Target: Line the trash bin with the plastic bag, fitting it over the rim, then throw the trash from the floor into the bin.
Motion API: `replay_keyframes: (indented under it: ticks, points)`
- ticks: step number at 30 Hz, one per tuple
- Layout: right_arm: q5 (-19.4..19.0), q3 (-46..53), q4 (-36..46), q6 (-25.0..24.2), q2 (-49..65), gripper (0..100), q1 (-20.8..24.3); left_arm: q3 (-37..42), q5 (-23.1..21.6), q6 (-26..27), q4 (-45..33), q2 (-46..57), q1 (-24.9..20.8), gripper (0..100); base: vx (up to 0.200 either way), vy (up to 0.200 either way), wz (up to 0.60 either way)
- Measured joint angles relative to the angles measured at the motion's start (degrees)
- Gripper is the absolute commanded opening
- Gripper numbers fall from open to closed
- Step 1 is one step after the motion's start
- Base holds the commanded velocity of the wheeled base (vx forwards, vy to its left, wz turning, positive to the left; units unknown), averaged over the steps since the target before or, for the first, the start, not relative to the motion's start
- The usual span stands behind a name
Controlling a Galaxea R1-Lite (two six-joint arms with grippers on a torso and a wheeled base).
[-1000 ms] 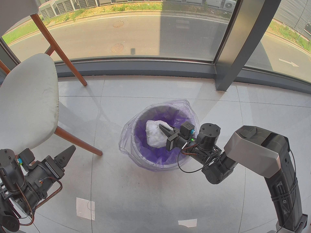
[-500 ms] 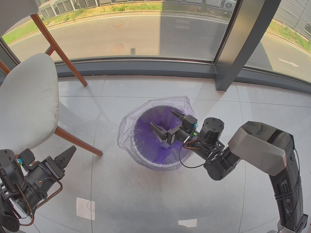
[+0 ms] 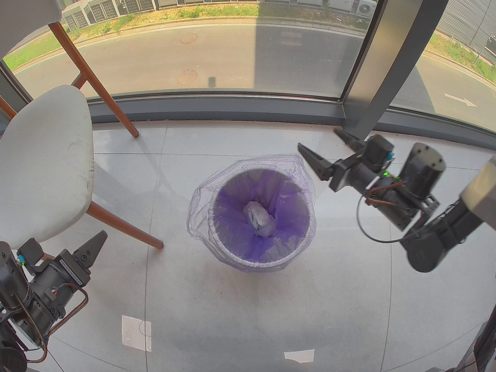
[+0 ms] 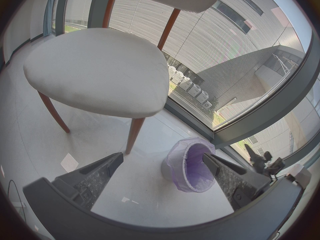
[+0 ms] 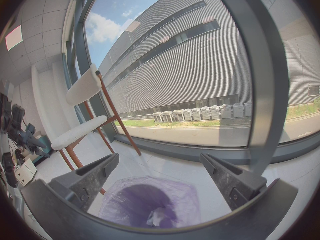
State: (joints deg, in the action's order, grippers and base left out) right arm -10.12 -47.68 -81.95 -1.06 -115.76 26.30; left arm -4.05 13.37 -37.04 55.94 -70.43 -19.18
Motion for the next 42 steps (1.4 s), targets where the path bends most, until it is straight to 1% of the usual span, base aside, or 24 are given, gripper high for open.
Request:
replay_keyframes:
  ticks: [3,4,6,12,14,16,21,26,28,32,37,40,42]
  points:
    - [0.09,7.85,0.11,0.02,8.16,100,-2.90,1.00,0.04,1.45,-0.60,1.99,1.76,100,0.000,0.000,0.00]
    - [0.13,11.50,0.16,0.00,11.93,100,-4.50,1.40,0.11,2.01,-1.17,3.04,2.80,100,0.000,0.000,0.00]
    - [0.11,15.91,0.24,0.00,16.54,100,-6.64,1.82,0.12,2.57,-2.02,4.44,4.18,100,0.000,0.000,0.00]
    - [-0.02,31.00,0.93,-0.05,33.60,100,-14.90,2.82,0.44,4.79,-6.55,10.97,8.95,100,0.000,0.000,0.00]
    - [0.00,35.44,2.29,-0.06,39.63,100,-17.09,2.95,0.50,5.81,-8.98,13.65,10.11,100,0.000,0.000,0.00]
    - [0.05,38.53,5.41,-0.13,45.25,100,-18.69,3.00,0.48,7.09,-11.39,16.41,10.91,100,0.000,0.000,0.00]
    - [0.18,42.61,17.70,-0.22,59.04,100,-21.59,3.04,-0.05,11.42,-18.99,24.43,12.07,100,0.000,0.000,0.00]
    - [0.27,44.35,33.78,-0.20,73.35,100,-24.09,3.06,-0.54,15.69,-29.04,34.10,12.73,100,0.000,0.000,0.00]
    - [0.62,44.85,41.57,-0.17,79.47,100,-25.06,3.06,-0.71,17.47,-33.80,38.56,12.92,100,0.000,0.000,0.00]
    - [2.71,45.70,56.47,-0.22,89.69,100,-26.71,3.06,-1.88,20.86,-41.19,46.40,13.29,100,0.000,0.000,0.00]
    - [6.68,46.45,74.53,-0.22,99.67,100,-28.38,3.06,-5.61,26.99,-48.14,54.61,13.67,100,0.000,0.000,0.00]
    - [8.02,46.60,80.47,0.71,104.05,100,-29.23,3.04,-7.91,30.72,-51.63,58.47,13.84,100,0.000,0.000,0.00]
    - [8.46,46.64,82.05,1.41,106.48,100,-29.49,3.04,-9.39,32.68,-53.48,60.73,13.99,100,0.000,0.000,0.00]
